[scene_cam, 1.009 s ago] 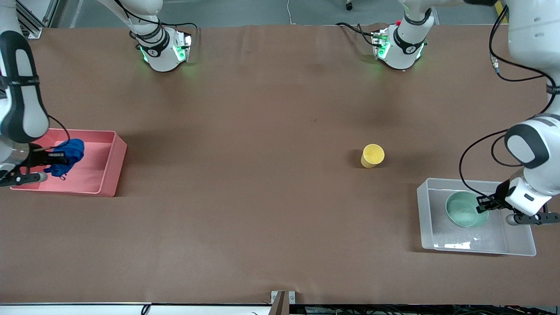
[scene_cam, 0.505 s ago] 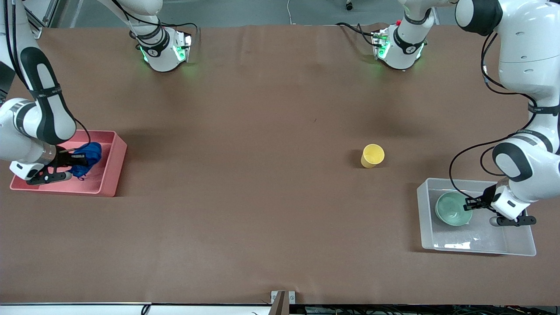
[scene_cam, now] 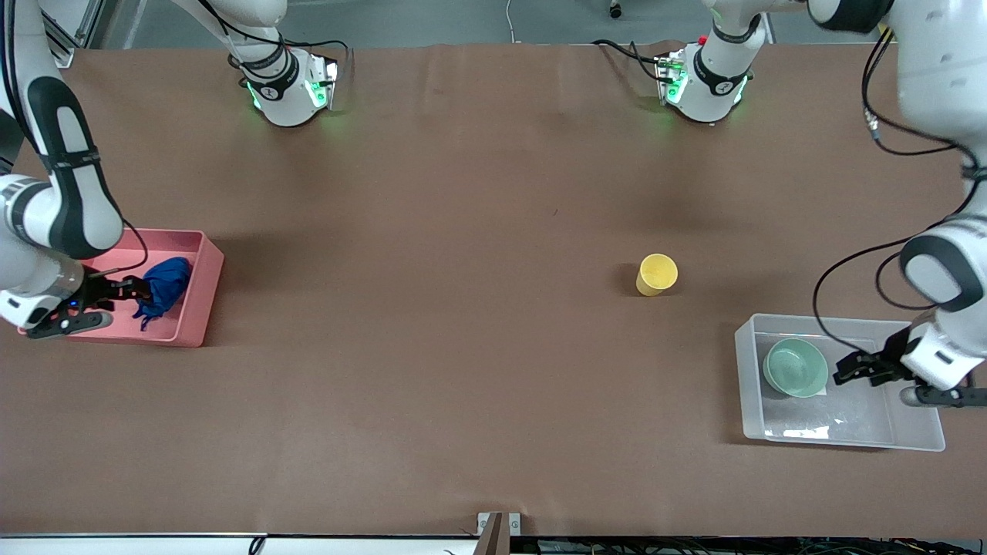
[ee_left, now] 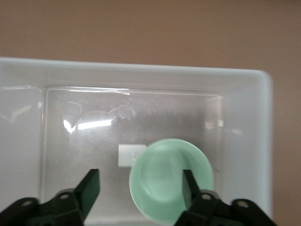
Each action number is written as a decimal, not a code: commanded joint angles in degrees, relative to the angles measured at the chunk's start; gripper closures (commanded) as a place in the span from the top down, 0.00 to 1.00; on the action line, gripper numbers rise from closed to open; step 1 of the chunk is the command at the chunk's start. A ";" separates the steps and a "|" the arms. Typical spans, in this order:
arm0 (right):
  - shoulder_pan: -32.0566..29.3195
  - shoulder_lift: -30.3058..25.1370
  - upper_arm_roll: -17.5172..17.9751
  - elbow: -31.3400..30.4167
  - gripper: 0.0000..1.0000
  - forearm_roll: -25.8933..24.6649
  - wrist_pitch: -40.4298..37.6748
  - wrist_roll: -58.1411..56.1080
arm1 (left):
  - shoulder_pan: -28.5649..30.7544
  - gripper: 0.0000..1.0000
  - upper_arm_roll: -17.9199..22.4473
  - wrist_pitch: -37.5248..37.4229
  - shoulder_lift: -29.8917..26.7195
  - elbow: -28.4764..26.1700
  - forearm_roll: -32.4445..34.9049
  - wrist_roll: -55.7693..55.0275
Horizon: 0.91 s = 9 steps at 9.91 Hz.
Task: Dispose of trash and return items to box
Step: 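Release the cloth in the pink bin while the left gripper releases the bowl, then grasp the yellow cup with the left gripper while the right gripper withdraws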
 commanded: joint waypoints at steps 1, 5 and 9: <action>4.55 -5.61 0.18 4.60 1.00 -0.83 -10.20 10.80 | -0.63 1.00 -4.24 -2.50 -12.89 -12.07 6.47 -5.90; 12.65 -11.85 0.27 15.34 1.00 -0.22 -27.10 29.81 | -0.54 1.00 -16.11 -1.98 -27.62 -30.38 14.67 -20.69; 12.04 -23.00 -1.91 19.13 1.00 3.48 -41.15 28.35 | -0.71 0.99 -24.91 8.89 -20.81 -38.66 14.67 -24.84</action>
